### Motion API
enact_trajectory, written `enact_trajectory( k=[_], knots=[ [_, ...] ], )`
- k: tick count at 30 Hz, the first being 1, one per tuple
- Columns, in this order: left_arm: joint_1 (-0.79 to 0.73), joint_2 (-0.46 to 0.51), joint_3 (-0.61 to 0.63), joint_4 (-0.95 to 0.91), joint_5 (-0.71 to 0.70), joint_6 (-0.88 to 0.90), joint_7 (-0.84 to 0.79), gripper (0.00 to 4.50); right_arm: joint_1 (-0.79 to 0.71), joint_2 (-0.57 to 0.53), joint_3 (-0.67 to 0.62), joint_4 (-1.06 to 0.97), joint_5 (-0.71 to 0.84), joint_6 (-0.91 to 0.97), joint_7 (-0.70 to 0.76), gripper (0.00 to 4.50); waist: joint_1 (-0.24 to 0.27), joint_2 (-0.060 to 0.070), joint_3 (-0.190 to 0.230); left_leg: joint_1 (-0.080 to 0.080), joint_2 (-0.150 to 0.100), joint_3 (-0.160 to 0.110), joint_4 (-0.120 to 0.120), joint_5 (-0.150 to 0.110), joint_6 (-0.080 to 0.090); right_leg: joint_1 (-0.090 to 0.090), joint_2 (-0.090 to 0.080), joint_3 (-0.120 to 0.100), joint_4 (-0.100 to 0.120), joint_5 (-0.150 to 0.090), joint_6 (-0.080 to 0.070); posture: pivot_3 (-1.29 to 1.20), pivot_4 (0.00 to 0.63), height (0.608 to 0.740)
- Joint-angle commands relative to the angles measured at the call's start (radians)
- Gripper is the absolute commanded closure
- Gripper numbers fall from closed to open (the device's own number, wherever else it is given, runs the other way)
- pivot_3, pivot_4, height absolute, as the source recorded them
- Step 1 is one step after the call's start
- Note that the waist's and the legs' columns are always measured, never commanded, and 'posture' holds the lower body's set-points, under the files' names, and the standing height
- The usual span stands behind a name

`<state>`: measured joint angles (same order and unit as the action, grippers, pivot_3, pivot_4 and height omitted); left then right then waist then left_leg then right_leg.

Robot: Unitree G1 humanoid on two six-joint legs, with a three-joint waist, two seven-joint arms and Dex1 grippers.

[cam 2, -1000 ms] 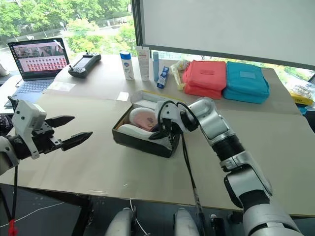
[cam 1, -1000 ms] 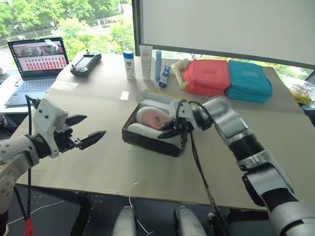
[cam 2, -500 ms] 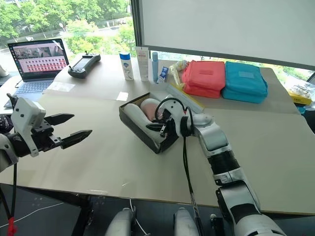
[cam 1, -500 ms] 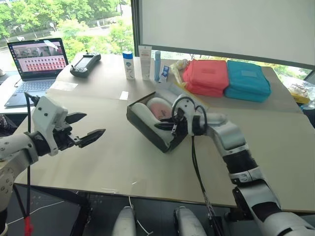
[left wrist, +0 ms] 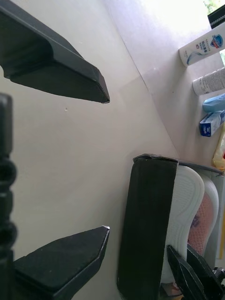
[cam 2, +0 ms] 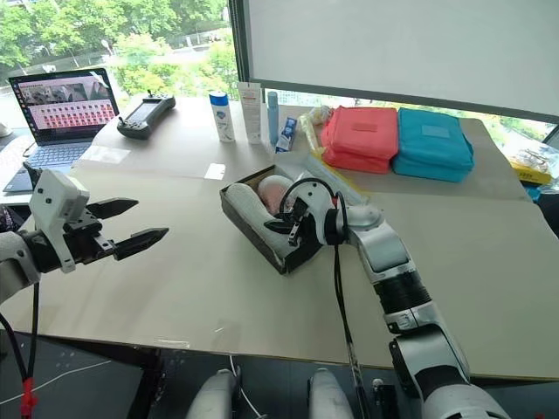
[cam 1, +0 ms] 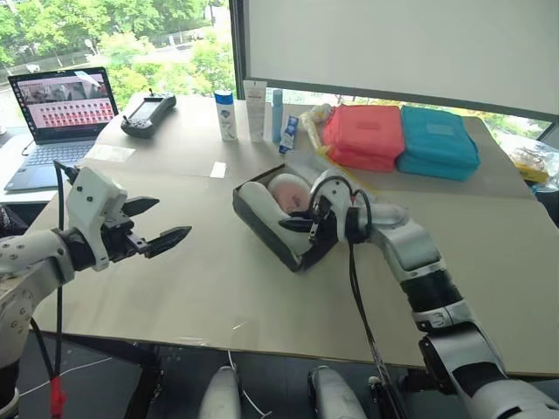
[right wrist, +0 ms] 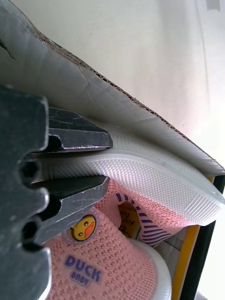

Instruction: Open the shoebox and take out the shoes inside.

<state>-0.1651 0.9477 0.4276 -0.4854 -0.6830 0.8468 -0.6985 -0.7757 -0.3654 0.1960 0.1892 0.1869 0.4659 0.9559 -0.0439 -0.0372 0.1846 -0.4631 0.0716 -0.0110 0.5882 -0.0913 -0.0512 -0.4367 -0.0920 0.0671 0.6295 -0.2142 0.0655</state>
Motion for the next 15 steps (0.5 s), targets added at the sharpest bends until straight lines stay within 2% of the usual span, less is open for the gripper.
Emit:
enact_trajectory(
  k=[1, 3, 5, 7, 10, 12, 13, 15],
  knots=[
    [-0.012, 0.010, 0.007, -0.017, 0.007, -0.026, -0.005, 0.00, -0.044, -0.044, -0.031, -0.081, 0.060, -0.012, 0.077, 4.05, 0.001, 0.000, 0.000, 0.000, 0.000, 0.000, 0.000, 0.000, 0.000, 0.000, 0.000, 0.000, 0.000, 0.000, 0.000, 0.00, 0.150, 0.740],
    [-0.012, 0.007, 0.007, -0.012, 0.008, -0.030, -0.008, 0.00, -0.073, -0.062, -0.048, -0.053, 0.051, -0.035, 0.076, 4.05, 0.001, 0.000, 0.000, 0.000, 0.000, 0.000, 0.000, 0.000, 0.000, 0.000, 0.000, 0.000, 0.000, 0.000, 0.000, 0.00, 0.150, 0.740],
    [-0.025, 0.003, -0.004, -0.013, 0.005, -0.028, -0.005, 0.00, -0.018, -0.116, 0.027, -0.131, 0.041, -0.064, 0.181, 4.05, 0.002, 0.000, 0.000, 0.000, 0.000, 0.000, 0.000, 0.000, 0.000, 0.000, 0.000, 0.000, 0.000, 0.000, 0.000, 0.00, 0.150, 0.740],
    [-0.031, 0.001, -0.018, -0.003, 0.014, -0.037, -0.004, 0.00, -0.092, -0.122, -0.047, -0.027, 0.068, -0.068, 0.156, 4.05, 0.002, 0.000, 0.000, 0.000, 0.000, 0.000, 0.000, 0.000, 0.000, 0.000, 0.000, 0.000, 0.000, 0.000, 0.000, 0.00, 0.150, 0.740],
    [-0.040, -0.003, -0.031, 0.001, 0.012, -0.041, -0.012, 0.00, -0.048, -0.131, -0.006, -0.113, 0.126, -0.022, 0.256, 4.05, 0.001, 0.000, 0.000, 0.000, 0.000, 0.000, 0.000, 0.000, 0.000, 0.000, 0.000, 0.000, 0.000, 0.000, 0.000, 0.00, 0.150, 0.740],
    [-0.049, -0.004, -0.046, 0.012, 0.024, -0.050, -0.010, 0.00, -0.134, -0.100, -0.123, -0.002, 0.198, 0.024, 0.196, 4.05, -0.002, 0.000, 0.000, 0.000, 0.000, 0.000, 0.000, 0.000, 0.000, 0.000, 0.000, 0.000, 0.000, 0.000, 0.000, 0.00, 0.150, 0.740],
    [-0.053, -0.005, -0.051, 0.015, 0.027, -0.053, -0.008, 0.00, -0.143, -0.098, -0.135, -0.005, 0.225, 0.043, 0.211, 4.05, -0.005, 0.000, 0.001, 0.000, 0.000, 0.000, 0.000, 0.000, 0.000, 0.000, 0.000, 0.000, 0.000, 0.000, 0.000, 0.00, 0.150, 0.740],
    [-0.064, -0.009, -0.060, 0.013, 0.022, -0.052, -0.005, 0.00, -0.089, -0.122, -0.057, -0.061, 0.186, 0.011, 0.271, 4.05, -0.002, 0.001, 0.001, -0.001, 0.000, 0.000, 0.000, 0.000, 0.000, -0.001, 0.000, 0.001, 0.000, 0.001, 0.001, 0.00, 0.150, 0.740]
  ],
)
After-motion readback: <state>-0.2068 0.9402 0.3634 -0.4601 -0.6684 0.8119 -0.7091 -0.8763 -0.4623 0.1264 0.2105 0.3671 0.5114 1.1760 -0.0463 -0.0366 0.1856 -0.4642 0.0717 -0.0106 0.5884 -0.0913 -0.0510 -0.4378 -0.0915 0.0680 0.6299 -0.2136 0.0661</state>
